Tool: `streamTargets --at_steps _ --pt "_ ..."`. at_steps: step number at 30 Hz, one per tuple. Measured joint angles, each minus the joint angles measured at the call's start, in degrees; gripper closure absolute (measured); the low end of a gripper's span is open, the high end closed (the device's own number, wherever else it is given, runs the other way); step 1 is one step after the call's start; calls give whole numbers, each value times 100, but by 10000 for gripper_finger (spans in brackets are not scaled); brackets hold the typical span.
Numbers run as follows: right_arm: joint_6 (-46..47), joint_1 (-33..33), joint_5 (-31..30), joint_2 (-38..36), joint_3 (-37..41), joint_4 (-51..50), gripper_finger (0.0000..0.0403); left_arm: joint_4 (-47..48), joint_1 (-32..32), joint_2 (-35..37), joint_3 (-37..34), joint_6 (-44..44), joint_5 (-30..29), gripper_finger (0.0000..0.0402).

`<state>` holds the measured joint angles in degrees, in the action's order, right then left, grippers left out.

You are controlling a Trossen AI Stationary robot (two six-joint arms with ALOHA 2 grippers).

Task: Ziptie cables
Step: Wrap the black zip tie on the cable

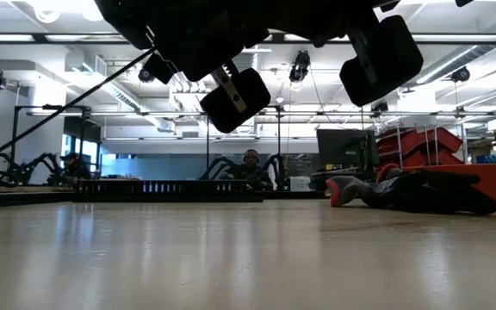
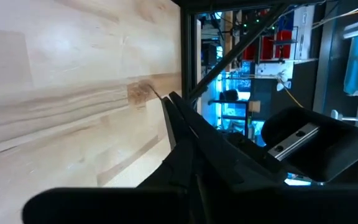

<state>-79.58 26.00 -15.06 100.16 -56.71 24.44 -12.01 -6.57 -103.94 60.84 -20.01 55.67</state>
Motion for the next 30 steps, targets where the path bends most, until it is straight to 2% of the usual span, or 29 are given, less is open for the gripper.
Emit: streamTargets --at_steps 5,11,15,20,26,30 --pt "5 1 -1 0 0 -15 386 0 2 0 0 0 -1 401" --pt "61 68 -171 0 -4 -19 401 2 39 0 0 10 -3 401" --pt "445 124 -239 0 -63 -83 402 2 59 0 0 57 -20 398" --pt "1265 175 -441 0 -331 -687 403 129 74 35 -1 100 -275 370" --pt "2842 168 -495 0 -856 -2014 403 916 79 420 -2 699 -1245 312" --pt "3659 154 -727 0 -1034 -2441 403 1551 37 737 -2 1152 -1964 276"
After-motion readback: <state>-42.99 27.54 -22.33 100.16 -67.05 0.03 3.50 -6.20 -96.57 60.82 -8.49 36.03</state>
